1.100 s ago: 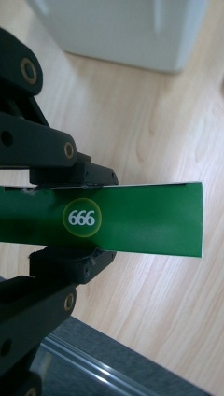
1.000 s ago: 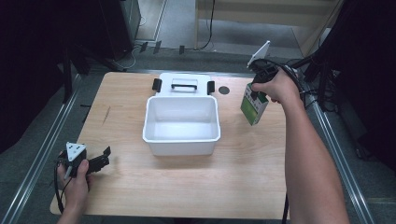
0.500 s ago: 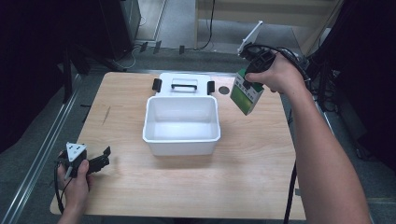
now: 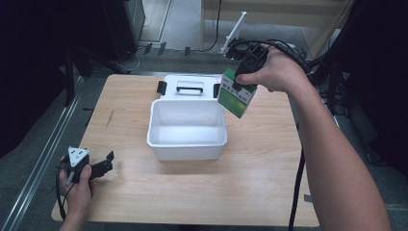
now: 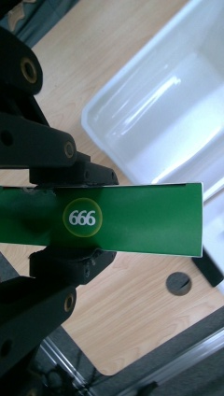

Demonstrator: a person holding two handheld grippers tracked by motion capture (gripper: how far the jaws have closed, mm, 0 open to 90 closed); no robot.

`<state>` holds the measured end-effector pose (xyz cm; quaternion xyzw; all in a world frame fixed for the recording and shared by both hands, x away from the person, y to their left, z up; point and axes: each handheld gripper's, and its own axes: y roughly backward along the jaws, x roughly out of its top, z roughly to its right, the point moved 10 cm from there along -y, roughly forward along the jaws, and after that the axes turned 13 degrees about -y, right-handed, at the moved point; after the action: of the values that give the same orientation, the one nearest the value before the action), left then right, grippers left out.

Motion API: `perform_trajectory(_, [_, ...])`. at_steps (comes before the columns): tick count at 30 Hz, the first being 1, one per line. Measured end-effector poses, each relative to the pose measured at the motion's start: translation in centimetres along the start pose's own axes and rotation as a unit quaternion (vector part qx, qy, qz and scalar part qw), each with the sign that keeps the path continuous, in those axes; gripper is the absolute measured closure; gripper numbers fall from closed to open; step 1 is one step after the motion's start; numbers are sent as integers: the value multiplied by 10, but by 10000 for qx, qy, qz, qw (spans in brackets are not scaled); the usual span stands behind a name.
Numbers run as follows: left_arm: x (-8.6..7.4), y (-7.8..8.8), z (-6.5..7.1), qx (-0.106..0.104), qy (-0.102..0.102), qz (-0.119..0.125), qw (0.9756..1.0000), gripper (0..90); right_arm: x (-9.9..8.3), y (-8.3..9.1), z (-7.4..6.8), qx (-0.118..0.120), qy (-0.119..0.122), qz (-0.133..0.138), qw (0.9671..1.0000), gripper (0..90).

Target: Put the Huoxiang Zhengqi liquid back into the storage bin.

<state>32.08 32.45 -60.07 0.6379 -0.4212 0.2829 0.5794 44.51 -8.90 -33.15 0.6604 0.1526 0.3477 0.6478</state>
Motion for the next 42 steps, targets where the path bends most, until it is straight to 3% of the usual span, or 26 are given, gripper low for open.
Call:
perform_trajectory(4, [0, 0, 0, -2, -7, -10, 10000, 70, 6, 8, -16, 28, 287, 42, 9996, 656])
perform_trajectory(10, [0, 0, 0, -8, -9, -7, 10000, 70, 13, 10, -43, 112, 915, 64, 9957, 655])
perform_trajectory(15, [0, 0, 0, -13, -8, -5, 10000, 70, 15, 7, -54, 152, 1169, 5, 9930, 654])
perform_trajectory(18, [0, 0, 0, -17, -10, -6, 10000, 70, 16, 4, -61, 228, 1482, -1, 9887, 653])
perform_trajectory(21, [0, 0, 0, -19, -15, -5, 10000, 70, 14, 0, -71, 317, 1856, -44, 9821, 652])
perform_trajectory(22, [0, 0, 0, -19, -15, -5, 10000, 70, 14, 0, -71, 317, 1856, -44, 9821, 652])
perform_trajectory(23, [0, 0, 0, -18, -10, -5, 10000, 70, 13, -2, -73, 342, 2001, -84, 9791, 652])
perform_trajectory(26, [0, 0, 0, -18, -14, -1, 10000, 70, 11, -6, -76, 348, 2121, -168, 9765, 653])
perform_trajectory(27, [0, 0, 0, -18, -9, -1, 10000, 70, 11, -8, -76, 343, 2224, -174, 9742, 652])
perform_trajectory(32, [0, 0, 0, -19, -2, 7, 10000, 70, 8, -14, -76, 339, 2313, -244, 9720, 652])
perform_trajectory(33, [0, 0, 0, -21, -2, 9, 10000, 70, 8, -18, -74, 328, 2410, -265, 9696, 652])
perform_trajectory(39, [0, 0, 0, -27, 6, 1, 10000, 70, 6, -24, -73, 373, 2479, -326, 9675, 652])
perform_trajectory(41, [0, 0, 0, -28, 10, 0, 10000, 70, 5, -28, -73, 436, 2585, -326, 9645, 651])
perform_trajectory(42, [0, 0, 0, -27, 10, -1, 10000, 70, 5, -28, -73, 436, 2585, -326, 9645, 651])
